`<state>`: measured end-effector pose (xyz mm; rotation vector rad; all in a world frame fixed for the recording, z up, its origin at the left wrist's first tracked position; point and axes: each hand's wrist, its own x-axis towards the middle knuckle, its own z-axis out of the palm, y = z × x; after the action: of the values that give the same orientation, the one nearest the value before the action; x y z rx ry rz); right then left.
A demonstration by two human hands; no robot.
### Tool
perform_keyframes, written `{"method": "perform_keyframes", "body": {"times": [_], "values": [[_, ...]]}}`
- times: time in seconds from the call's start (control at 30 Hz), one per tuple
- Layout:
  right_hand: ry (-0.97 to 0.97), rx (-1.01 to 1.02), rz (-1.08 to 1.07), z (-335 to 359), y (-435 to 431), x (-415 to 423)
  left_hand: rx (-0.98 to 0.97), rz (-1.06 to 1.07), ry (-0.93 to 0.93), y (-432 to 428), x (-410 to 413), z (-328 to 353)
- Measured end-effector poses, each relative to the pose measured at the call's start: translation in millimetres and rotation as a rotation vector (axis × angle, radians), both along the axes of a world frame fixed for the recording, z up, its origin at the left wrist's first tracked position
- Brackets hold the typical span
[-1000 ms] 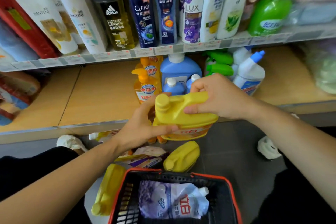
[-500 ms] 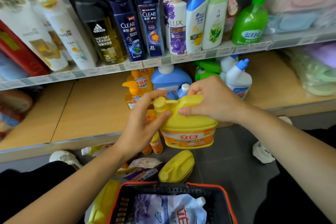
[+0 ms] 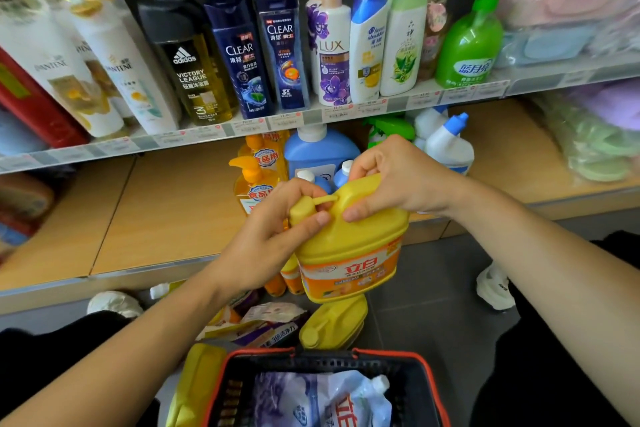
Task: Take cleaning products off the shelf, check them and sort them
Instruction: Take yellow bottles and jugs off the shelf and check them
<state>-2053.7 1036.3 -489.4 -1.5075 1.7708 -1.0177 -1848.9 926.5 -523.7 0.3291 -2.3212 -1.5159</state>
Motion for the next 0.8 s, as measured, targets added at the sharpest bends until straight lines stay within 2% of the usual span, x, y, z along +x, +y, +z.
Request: {"method": "perform_keyframes", "body": {"times": [0.1, 0.17, 0.37, 0.53, 0.67, 0.8], "values": [[-0.053, -0.009, 0.028, 1, 0, 0, 0.117, -0.07, -0.023, -4, 3, 5], [-0.078, -0.016, 0.024, 0, 0, 0, 0.098, -0.082, -0.028, -4, 6, 5], [0.03, -0.058, -0.092, -7, -3, 10, -0.211, 0.157, 0.036, 7, 7, -12], [0.07, -0.119, -0.149, -9, -4, 22, -0.425, 0.304, 0.175, 2, -1, -6], [0.138, -0.129, -0.098, -8, -1, 27, -0.379, 0.307, 0.159, 3, 0, -4], [0.154, -0.107, -0.081, -9, 2, 30, -0.167, 0.239, 0.12, 6, 3, -4]]}}
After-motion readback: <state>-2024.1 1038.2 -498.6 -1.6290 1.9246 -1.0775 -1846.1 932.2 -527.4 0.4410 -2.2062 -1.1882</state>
